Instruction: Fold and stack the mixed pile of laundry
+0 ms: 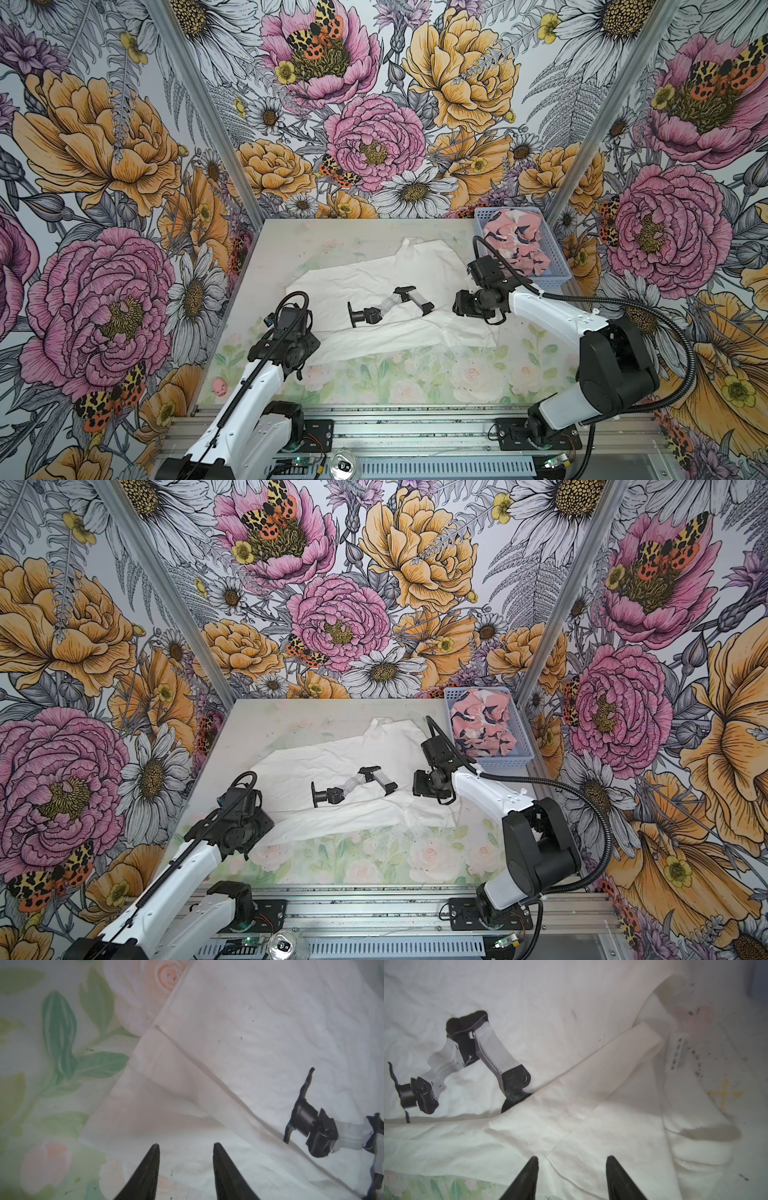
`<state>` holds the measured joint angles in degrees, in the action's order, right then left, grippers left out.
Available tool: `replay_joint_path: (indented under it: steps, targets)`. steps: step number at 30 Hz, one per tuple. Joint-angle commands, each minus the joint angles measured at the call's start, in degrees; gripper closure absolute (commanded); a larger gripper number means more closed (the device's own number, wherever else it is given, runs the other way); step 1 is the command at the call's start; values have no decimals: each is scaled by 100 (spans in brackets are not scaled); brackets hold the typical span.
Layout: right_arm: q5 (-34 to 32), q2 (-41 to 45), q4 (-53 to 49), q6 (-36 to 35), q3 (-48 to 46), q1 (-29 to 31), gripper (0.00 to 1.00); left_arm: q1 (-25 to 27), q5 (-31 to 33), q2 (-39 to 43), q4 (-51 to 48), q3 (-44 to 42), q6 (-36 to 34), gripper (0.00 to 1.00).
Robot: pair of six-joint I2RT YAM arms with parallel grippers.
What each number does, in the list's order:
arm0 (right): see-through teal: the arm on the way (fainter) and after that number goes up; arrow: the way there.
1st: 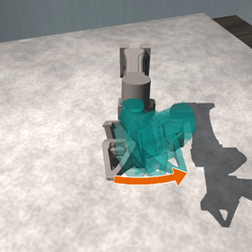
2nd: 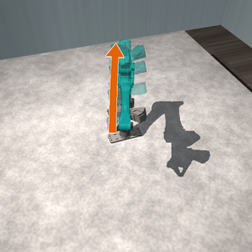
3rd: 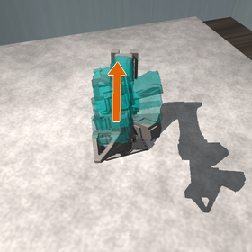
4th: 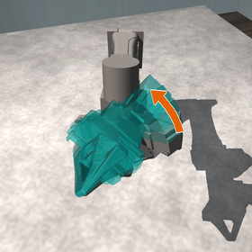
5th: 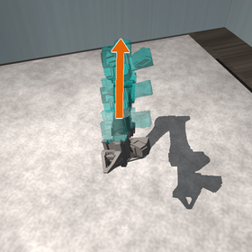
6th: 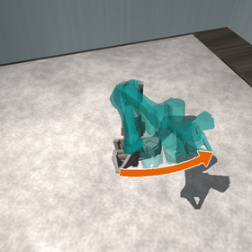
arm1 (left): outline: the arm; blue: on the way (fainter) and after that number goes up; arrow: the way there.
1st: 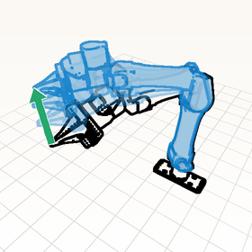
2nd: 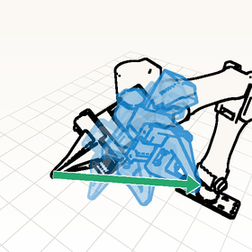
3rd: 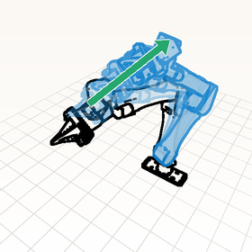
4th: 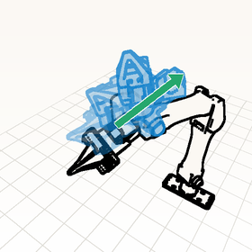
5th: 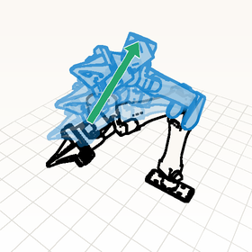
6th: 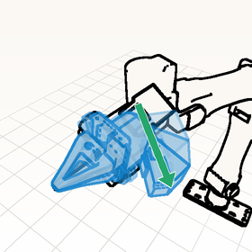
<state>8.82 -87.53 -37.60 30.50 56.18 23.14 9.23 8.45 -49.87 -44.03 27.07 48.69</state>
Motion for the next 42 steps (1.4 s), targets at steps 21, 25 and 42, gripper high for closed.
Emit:
replay_joint_path:
  steps: [21, 25, 42]
  targets:
    - [76, 62, 192, 429, -246, 335, 45, -128, -461, -2003, 927, 624, -563, 59]
    - [74, 37, 192, 430, -226, 338, 44, -360, -711, -2270, 891, 838, -759, 59]
    - [138, -31, 183, 422, -94, 331, 43, -286, -26, -1222, -208, 468, -347, 53]
